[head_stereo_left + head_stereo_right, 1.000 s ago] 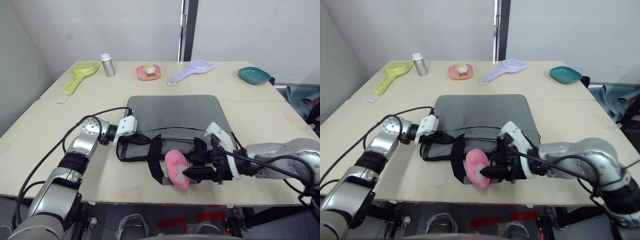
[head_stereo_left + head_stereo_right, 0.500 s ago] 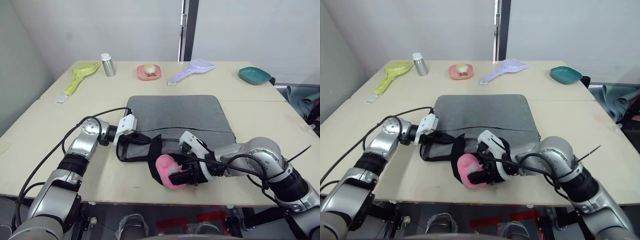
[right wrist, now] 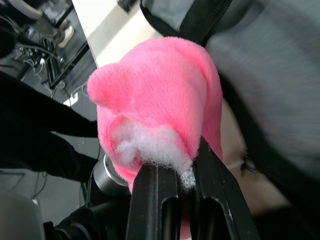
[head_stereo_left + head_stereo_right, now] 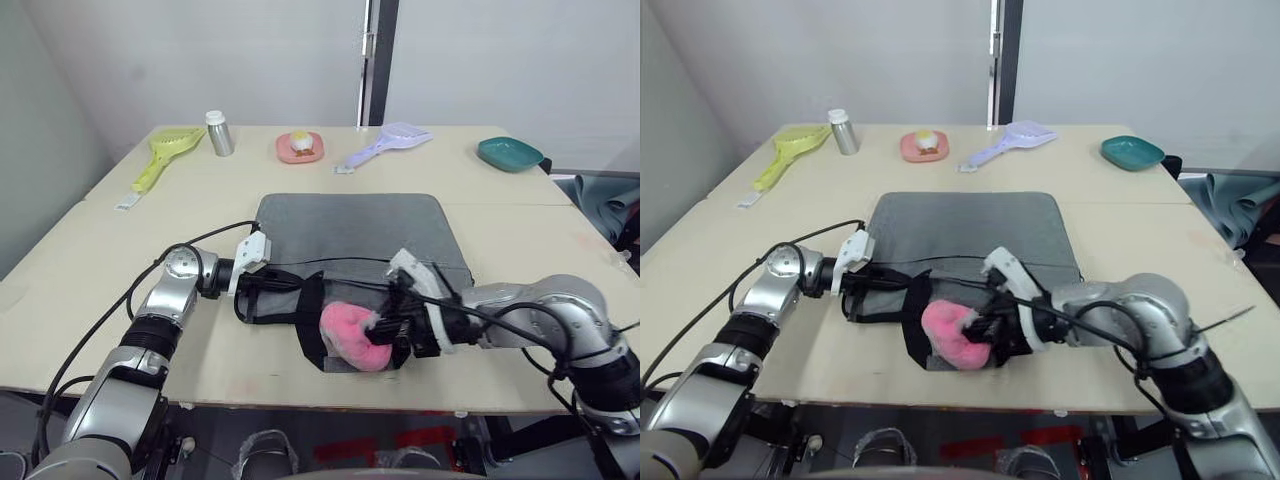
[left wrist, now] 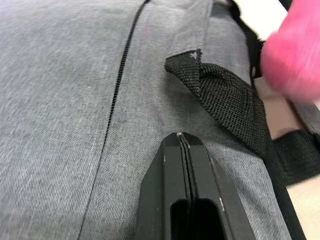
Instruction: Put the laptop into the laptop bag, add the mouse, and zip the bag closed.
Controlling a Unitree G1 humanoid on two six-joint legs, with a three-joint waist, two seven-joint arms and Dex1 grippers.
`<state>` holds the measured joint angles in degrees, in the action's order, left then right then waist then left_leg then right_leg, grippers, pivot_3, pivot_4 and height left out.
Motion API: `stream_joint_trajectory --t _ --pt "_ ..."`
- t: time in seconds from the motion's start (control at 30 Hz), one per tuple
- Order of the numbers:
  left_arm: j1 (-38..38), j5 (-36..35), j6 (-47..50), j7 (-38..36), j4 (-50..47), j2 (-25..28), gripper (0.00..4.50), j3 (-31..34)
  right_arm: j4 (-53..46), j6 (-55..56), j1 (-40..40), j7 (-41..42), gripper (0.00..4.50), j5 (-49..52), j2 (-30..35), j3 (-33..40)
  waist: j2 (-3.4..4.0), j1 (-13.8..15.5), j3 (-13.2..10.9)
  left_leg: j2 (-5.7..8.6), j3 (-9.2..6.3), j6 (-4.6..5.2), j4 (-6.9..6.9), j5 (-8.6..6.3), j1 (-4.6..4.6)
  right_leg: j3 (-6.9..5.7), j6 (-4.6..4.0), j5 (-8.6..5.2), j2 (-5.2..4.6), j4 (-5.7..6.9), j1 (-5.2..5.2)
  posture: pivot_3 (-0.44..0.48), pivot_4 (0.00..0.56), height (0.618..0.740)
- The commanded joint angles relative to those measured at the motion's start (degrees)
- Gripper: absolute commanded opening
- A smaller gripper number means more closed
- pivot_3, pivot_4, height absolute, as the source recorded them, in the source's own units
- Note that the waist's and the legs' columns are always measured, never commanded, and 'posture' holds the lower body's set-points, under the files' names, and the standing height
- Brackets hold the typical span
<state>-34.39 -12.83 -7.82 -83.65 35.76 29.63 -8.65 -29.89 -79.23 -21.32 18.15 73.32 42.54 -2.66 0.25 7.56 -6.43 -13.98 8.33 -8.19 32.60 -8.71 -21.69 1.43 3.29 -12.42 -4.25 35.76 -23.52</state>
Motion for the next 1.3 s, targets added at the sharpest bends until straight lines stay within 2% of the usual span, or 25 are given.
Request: stream_joint_trajectory --t 0.03,0.17,0.37,0.63,0.77,0.93,1.1,1.3 --pt "2.0 5.5 0.2 0.6 5.7 0.2 0.0 -3.7 -4.5 0.0 2.7 2.9 0.03 0.7 5.8 4.4 0.03 0.3 0.0 0.0 0.0 0.0 -0.02 0.0 0.06 0.0 0.0 0.0 0.0 0.0 0.04 0.0 0.15 0.74" --pt "0.8 6.6 -2.2 0.3 8.4 0.7 0.0 -4.8 -4.5 2.9 8.3 6.6 0.03 -6.8 15.8 7.3 0.06 0.8 0.0 0.03 0.09 0.05 -0.09 -0.03 0.37 0.08 0.03 -0.01 -0.04 -0.08 0.32 0.0 0.15 0.74" --pt "-0.1 7.5 -4.1 -0.4 10.7 0.7 0.0 -5.2 -2.1 9.7 15.2 13.5 0.03 -15.9 23.8 10.6 0.27 0.6 0.3 0.02 0.17 0.32 -0.27 -0.19 0.68 0.19 0.09 -0.04 -0.17 -0.11 0.47 0.0 0.15 0.74" --pt "-0.9 7.9 -4.9 0.0 12.6 0.1 0.0 -5.3 4.8 20.9 24.3 23.8 0.03 -30.9 33.2 9.7 0.32 0.1 0.4 0.03 0.21 0.36 -0.28 -0.2 0.67 0.19 0.1 -0.05 -0.24 -0.13 0.45 0.0 0.15 0.74" --pt "-1.3 8.5 -6.4 0.3 14.2 -0.1 0.0 -5.6 11.9 25.6 24.8 27.5 0.03 -35.6 33.9 9.5 0.26 0.1 0.6 0.08 0.28 0.41 -0.27 -0.22 0.64 0.18 0.13 -0.07 -0.36 -0.18 0.45 0.0 0.15 0.74" --pt "-1.9 9.5 -9.3 0.6 16.8 0.1 0.0 -6.3 20.7 29.6 17.6 29.1 0.03 -42.0 32.6 3.8 0.41 0.0 0.7 0.41 0.5 0.67 -0.28 -0.22 0.62 0.16 0.24 -0.1 -0.69 -0.19 0.44 0.0 0.15 0.74" --pt "-2.1 9.8 -11.8 0.7 18.8 0.4 0.0 -6.3 22.2 33.2 16.2 32.8 0.03 -46.7 34.2 0.3 0.41 0.2 0.7 0.84 0.65 1.03 -0.3 -0.23 0.57 0.2 0.46 -0.15 -1.04 -0.27 0.47 0.0 0.15 0.74" --pt "-0.8 9.6 -13.3 0.6 18.4 0.8 0.0 -6.1 21.8 34.7 18.5 36.0 0.03 -47.8 35.1 2.6 0.41 0.4 0.7 0.86 0.69 1.14 -0.34 -0.24 0.57 0.2 0.48 -0.16 -1.07 -0.39 0.5 0.0 0.15 0.74"
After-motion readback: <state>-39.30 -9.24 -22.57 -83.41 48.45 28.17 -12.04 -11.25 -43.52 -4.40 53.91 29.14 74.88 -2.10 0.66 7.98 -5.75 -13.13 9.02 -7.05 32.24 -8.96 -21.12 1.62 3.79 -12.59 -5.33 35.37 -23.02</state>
